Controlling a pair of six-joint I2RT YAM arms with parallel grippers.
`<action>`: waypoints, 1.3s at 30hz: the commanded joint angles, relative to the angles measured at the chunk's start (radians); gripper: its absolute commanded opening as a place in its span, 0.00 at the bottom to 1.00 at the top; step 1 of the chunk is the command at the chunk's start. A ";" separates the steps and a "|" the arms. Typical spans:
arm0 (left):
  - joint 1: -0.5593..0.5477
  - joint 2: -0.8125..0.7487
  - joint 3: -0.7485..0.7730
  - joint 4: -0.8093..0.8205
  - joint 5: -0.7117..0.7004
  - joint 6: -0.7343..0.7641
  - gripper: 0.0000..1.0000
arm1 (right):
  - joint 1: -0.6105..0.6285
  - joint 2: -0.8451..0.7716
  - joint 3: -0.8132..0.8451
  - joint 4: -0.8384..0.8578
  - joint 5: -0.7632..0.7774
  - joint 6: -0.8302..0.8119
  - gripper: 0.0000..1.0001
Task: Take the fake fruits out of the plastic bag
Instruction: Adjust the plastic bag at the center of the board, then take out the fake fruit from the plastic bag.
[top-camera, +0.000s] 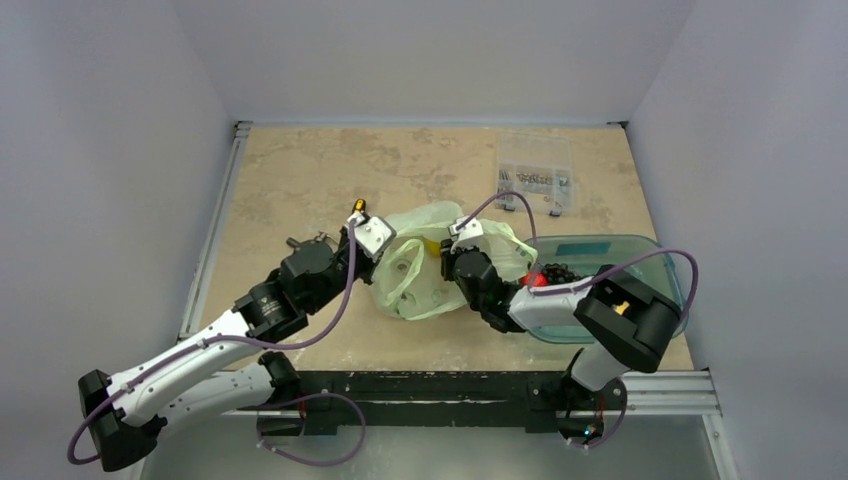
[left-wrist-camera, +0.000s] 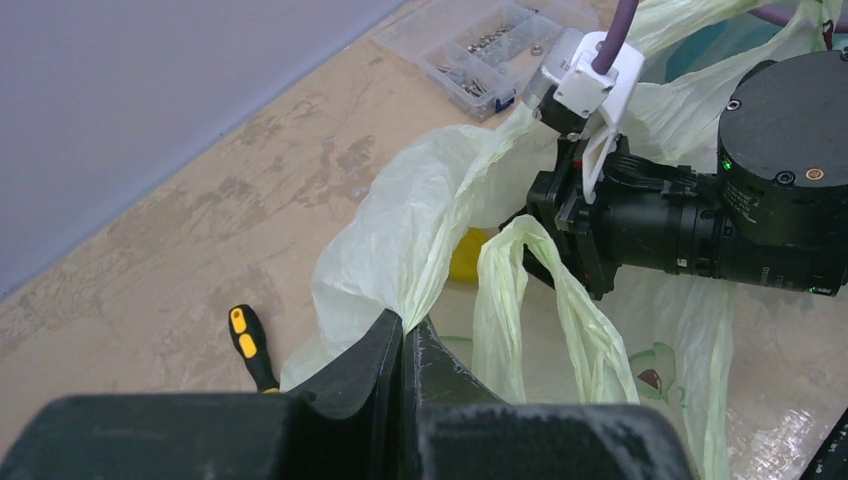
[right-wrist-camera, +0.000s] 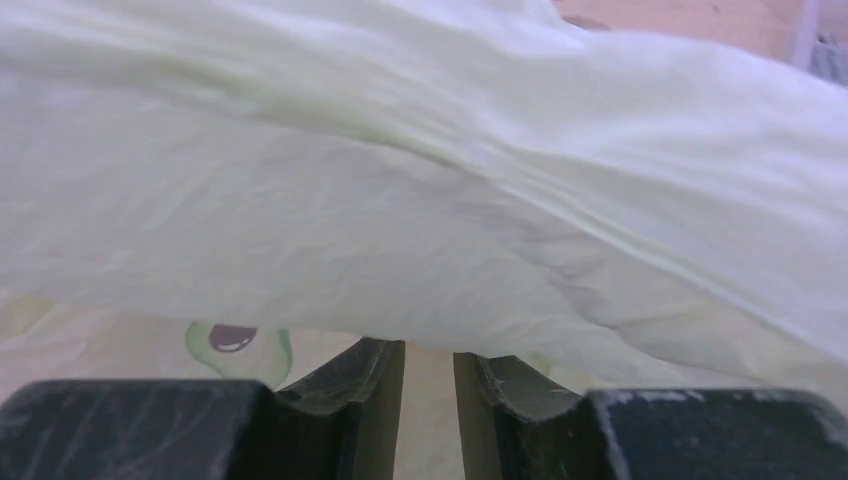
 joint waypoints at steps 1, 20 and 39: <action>0.002 0.012 0.020 0.018 0.069 -0.019 0.00 | 0.004 0.023 0.034 0.129 -0.094 -0.105 0.28; 0.001 0.051 0.033 0.019 0.123 -0.031 0.00 | -0.001 0.286 0.277 0.124 0.119 -0.109 0.73; 0.000 0.051 0.013 0.038 0.112 -0.047 0.00 | -0.096 0.555 0.615 -0.159 0.107 -0.132 0.18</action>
